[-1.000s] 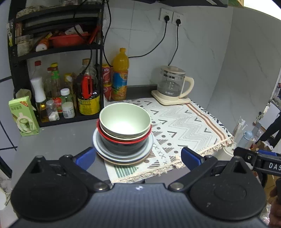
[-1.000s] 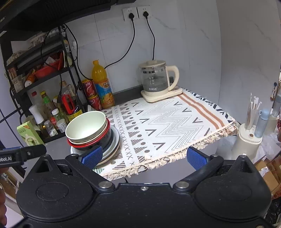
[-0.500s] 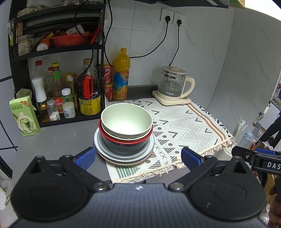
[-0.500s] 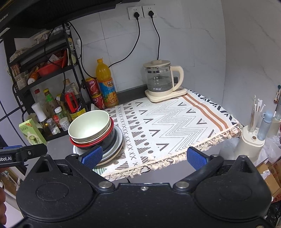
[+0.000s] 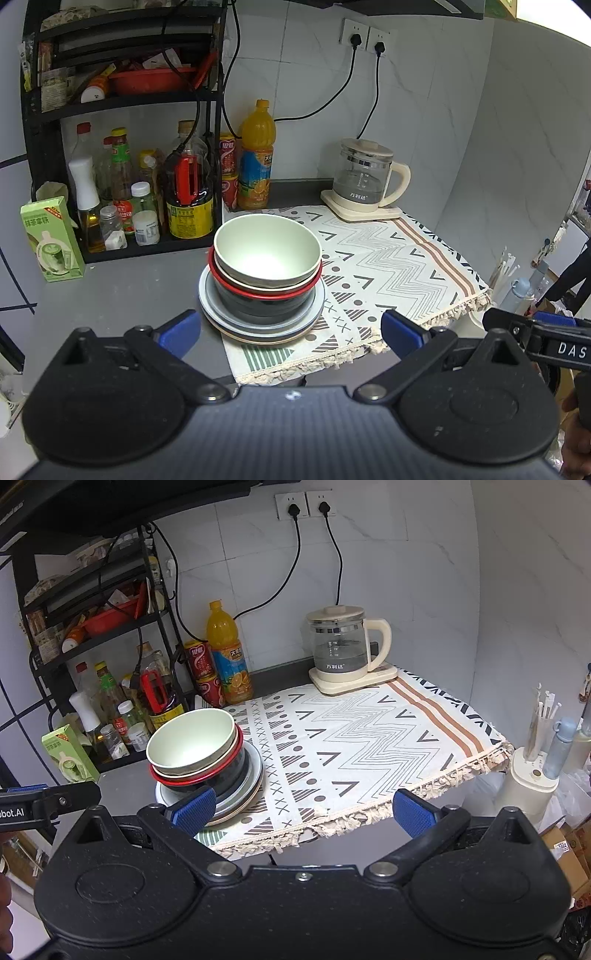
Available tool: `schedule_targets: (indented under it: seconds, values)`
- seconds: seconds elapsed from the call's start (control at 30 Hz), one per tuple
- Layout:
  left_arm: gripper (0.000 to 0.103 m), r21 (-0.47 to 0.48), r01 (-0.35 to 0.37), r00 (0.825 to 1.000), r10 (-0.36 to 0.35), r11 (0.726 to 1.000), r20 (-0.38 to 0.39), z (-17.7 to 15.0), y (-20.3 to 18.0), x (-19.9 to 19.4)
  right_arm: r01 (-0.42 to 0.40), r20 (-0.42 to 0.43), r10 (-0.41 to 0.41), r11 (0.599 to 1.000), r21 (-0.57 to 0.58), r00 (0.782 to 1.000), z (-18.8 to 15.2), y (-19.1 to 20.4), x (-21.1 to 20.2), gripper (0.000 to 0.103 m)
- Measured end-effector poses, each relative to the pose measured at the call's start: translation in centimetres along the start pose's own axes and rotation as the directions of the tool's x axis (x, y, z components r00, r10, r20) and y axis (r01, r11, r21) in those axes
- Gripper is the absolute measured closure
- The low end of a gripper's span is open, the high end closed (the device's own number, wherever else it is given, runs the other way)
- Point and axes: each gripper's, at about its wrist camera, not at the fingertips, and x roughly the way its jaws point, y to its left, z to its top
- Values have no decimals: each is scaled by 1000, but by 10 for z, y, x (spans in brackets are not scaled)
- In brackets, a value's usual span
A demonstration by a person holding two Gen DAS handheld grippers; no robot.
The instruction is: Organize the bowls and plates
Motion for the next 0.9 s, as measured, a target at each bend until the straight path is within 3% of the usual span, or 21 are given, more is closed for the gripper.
schedule_targets:
  seconds: [0.9]
  values:
    - [0,9,0,1000,0,1000,15,-2,4,0,-1,-17,1,1000,2,1000,-2,2,4,0]
